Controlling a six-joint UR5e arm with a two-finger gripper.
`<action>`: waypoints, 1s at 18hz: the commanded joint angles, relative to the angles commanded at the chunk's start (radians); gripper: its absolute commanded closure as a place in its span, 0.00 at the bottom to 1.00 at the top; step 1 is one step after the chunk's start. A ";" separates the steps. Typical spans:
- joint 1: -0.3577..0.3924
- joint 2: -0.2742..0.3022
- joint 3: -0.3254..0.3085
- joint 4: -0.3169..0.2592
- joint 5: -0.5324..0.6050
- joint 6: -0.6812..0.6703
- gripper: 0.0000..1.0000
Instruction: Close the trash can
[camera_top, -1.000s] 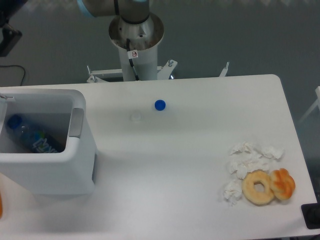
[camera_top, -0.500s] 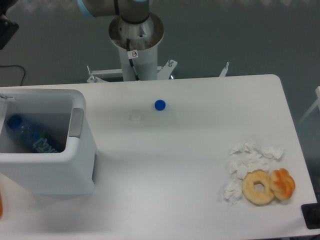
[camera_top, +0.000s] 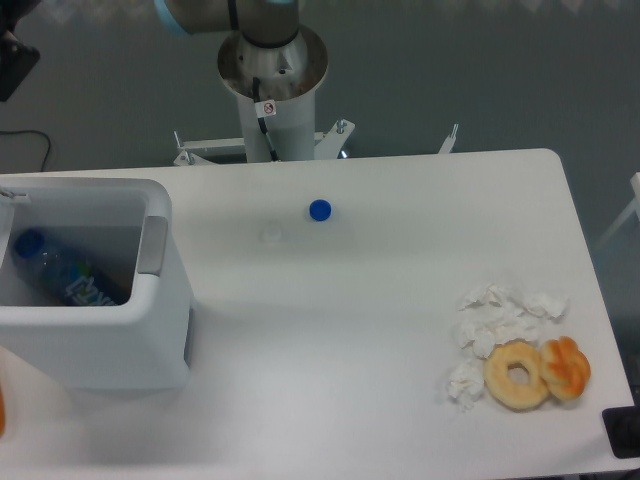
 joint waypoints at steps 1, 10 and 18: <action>-0.003 0.006 0.000 0.000 -0.005 -0.011 0.00; -0.101 -0.018 -0.002 0.005 -0.051 -0.038 0.00; -0.175 -0.098 0.021 0.012 -0.072 -0.034 0.00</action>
